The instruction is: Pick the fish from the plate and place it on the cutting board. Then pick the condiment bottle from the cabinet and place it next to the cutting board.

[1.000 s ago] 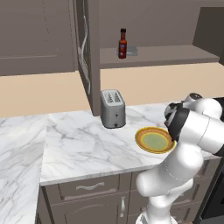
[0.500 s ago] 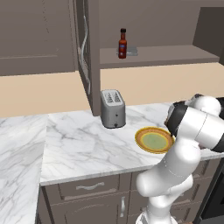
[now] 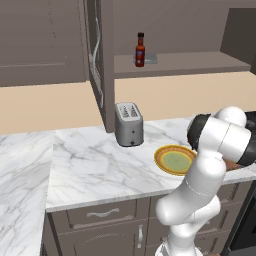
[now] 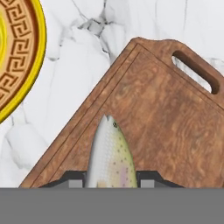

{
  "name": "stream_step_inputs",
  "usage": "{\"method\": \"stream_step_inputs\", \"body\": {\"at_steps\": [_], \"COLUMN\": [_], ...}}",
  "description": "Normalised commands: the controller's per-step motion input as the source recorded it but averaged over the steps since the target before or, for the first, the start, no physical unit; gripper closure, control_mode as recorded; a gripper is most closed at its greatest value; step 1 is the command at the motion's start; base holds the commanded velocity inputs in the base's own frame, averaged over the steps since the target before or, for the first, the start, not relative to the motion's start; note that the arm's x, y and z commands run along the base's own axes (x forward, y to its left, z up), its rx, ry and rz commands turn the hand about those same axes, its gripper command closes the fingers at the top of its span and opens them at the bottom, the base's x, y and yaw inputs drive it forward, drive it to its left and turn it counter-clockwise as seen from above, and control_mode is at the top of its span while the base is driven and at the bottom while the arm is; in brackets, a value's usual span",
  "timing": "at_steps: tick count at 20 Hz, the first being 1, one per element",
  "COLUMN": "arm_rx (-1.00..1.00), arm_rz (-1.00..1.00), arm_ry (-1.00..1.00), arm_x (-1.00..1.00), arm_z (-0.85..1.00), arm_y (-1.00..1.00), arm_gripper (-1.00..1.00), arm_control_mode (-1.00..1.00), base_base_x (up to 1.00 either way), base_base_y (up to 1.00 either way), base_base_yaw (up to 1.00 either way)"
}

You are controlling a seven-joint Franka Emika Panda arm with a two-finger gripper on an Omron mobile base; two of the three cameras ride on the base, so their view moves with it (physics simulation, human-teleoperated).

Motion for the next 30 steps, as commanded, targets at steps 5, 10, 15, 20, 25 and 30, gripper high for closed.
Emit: {"method": "stream_step_inputs", "body": {"at_steps": [5,10,15,20,25,30], "arm_rx": [0.00,0.02,0.04,0.06,0.04,0.03], "arm_rz": [0.00,0.00,0.00,0.00,0.00,0.00], "arm_ry": [0.00,0.00,0.00,0.00,0.00,0.00], "arm_x": [0.14,0.24,0.22,0.18,0.13,0.02], "arm_z": [-0.13,-0.10,-0.11,-0.25,-0.35,-0.19], "arm_y": [-0.16,-0.25,-0.22,-0.19,-0.04,0.04], "arm_gripper": [1.00,1.00,1.00,1.00,1.00,-1.00], "arm_control_mode": [-1.00,-1.00,-1.00,-1.00,-1.00,-1.00], "base_base_x": [0.00,0.00,0.00,0.00,0.00,0.00], "base_base_y": [0.00,0.00,0.00,0.00,0.00,0.00], "base_base_yaw": [0.00,0.00,0.00,0.00,0.00,0.00]}}
